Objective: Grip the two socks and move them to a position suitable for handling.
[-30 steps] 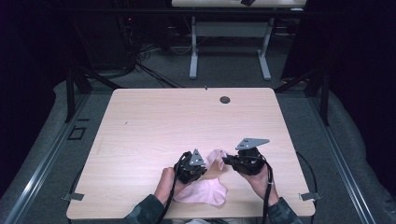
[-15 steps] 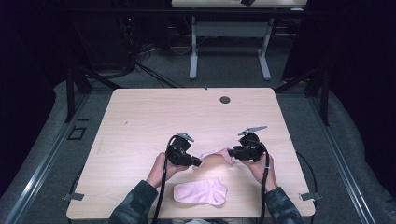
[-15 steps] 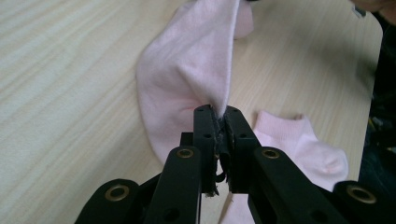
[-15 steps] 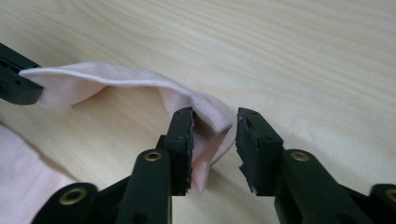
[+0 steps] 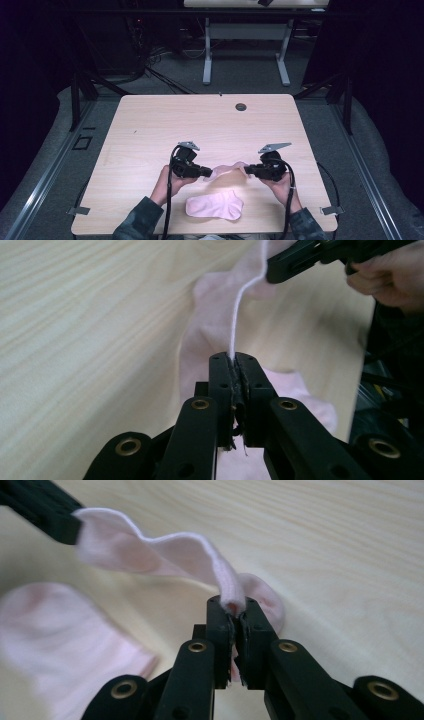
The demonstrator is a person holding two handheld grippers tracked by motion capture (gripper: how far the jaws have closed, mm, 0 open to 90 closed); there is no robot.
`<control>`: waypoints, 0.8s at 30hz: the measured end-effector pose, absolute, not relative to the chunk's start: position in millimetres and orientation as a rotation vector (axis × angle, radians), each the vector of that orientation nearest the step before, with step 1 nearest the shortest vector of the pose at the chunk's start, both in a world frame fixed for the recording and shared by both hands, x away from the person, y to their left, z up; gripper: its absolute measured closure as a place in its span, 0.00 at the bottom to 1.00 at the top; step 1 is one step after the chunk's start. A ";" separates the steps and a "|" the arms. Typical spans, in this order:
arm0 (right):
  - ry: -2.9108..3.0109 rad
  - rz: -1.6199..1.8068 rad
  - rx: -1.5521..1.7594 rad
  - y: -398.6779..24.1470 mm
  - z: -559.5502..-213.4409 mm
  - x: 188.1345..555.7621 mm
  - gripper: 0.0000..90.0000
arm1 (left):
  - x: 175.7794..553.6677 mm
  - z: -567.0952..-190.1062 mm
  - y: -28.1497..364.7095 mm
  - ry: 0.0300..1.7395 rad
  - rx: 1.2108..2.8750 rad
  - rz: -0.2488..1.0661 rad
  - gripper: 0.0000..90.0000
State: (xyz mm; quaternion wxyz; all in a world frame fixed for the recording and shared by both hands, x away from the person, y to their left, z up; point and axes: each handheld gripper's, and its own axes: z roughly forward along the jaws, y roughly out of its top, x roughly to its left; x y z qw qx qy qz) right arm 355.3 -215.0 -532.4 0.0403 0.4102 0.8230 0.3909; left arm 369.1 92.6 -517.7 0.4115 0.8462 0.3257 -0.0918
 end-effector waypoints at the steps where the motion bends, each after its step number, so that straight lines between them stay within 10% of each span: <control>1: 2.530 1.198 1.272 -217.5 -525.1 350.5 0.95 | 367.7 -515.2 95.8 0.816 2.124 -0.233 0.95; 6: 2.548 1.147 1.477 -221.3 -524.7 375.6 0.83 | 386.1 -522.5 100.7 0.945 2.168 -0.015 0.80; 24: 2.342 0.979 1.534 -215.2 -548.5 411.1 0.51 | 388.4 -536.2 102.9 1.054 2.125 0.099 0.43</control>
